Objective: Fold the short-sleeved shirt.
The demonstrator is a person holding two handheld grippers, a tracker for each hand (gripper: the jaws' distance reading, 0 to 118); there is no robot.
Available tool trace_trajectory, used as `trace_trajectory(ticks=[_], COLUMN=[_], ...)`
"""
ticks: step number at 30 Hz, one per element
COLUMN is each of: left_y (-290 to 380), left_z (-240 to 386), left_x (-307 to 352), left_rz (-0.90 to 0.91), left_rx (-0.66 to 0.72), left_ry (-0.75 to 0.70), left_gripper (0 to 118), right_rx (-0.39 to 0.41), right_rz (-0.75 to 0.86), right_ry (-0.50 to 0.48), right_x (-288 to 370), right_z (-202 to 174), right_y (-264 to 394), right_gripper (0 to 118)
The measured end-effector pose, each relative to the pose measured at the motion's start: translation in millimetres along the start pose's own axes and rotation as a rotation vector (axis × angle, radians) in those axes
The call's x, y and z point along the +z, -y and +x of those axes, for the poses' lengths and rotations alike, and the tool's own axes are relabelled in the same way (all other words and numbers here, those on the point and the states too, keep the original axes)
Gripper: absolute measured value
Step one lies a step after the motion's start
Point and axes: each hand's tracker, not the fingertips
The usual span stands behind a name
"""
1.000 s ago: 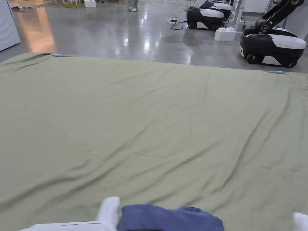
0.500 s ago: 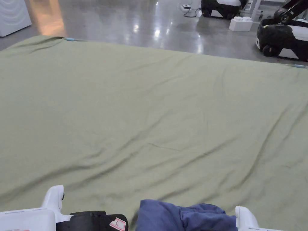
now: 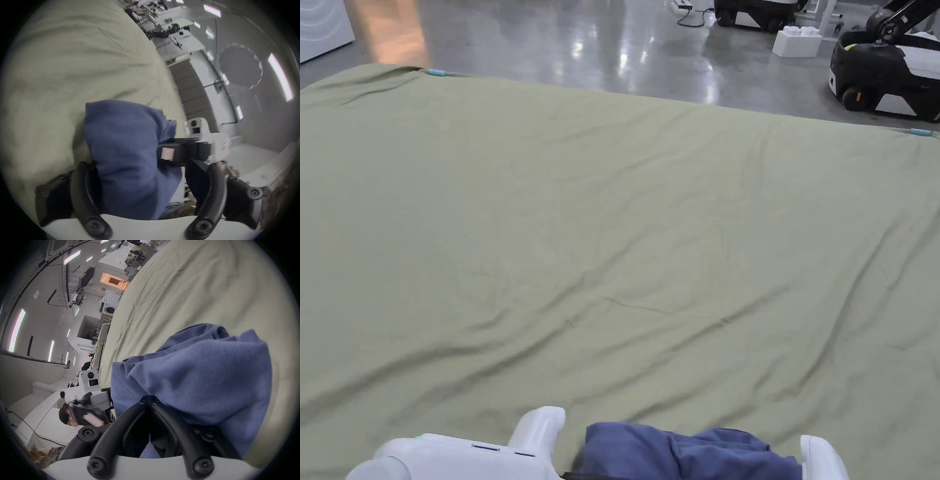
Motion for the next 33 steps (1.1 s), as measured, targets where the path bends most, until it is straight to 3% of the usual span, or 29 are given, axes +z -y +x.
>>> trace_trajectory(ticks=[1, 2, 3, 5, 6, 9, 13, 20, 25, 29, 33], left_y=[-0.7, -1.4, -1.5, -0.9, -1.8, -12.7, -25.2, -32.0, -27.0, -35.8, -49.0], left_z=[1.7, 0.1, -10.9, -27.1, -27.2, -21.7, -33.0, -69.4, -114.9, -139.7, -163.3], left_x=[1.9, 3.7, 6.5, 6.8, 7.2, 19.2, 60.6, 217.4, 324.0, 387.3, 424.0], left_rz=[-0.011, -0.004, -0.003, -0.042, -0.051, -0.074, -0.075, -0.016, 0.087, 0.129, 0.112], left_rx=[-0.023, -0.006, 0.075, 0.256, 0.271, 0.221, 0.192, 0.148, 0.239, 0.247, 0.293], left_ry=[-0.054, -0.087, -0.092, 0.084, 0.086, 0.065, 0.026, -0.335, -0.591, -0.790, -0.890], left_gripper=[79, 55, 49, 46, 46, 45, 45, 45, 45, 45, 46], right_rx=[0.015, 0.030, 0.041, 0.033, 0.023, -0.012, 0.011, 0.085, 0.090, 0.142, 0.163], right_rz=[0.025, 0.072, 0.110, 0.154, 0.183, 0.269, 0.325, 0.289, 0.175, 0.090, 0.054], right_ry=[0.016, 0.042, 0.071, 0.092, 0.095, 0.106, 0.136, 0.172, 0.135, 0.175, 0.179], right_x=[8.0, 16.7, 28.3, 49.5, 60.1, 87.2, 102.3, 75.8, 32.9, -1.4, -23.3], right_z=[-4.0, -7.1, -10.4, -15.1, -16.9, -23.1, -40.2, -72.9, -90.8, -107.7, -121.7], right_y=[2.3, 4.8, 7.5, 12.1, 14.4, 19.0, 19.6, 12.6, 8.1, 3.5, 0.1], right_gripper=[2, 2, 2, 2, 2, 2, 2, 2, 2, 2, 2])
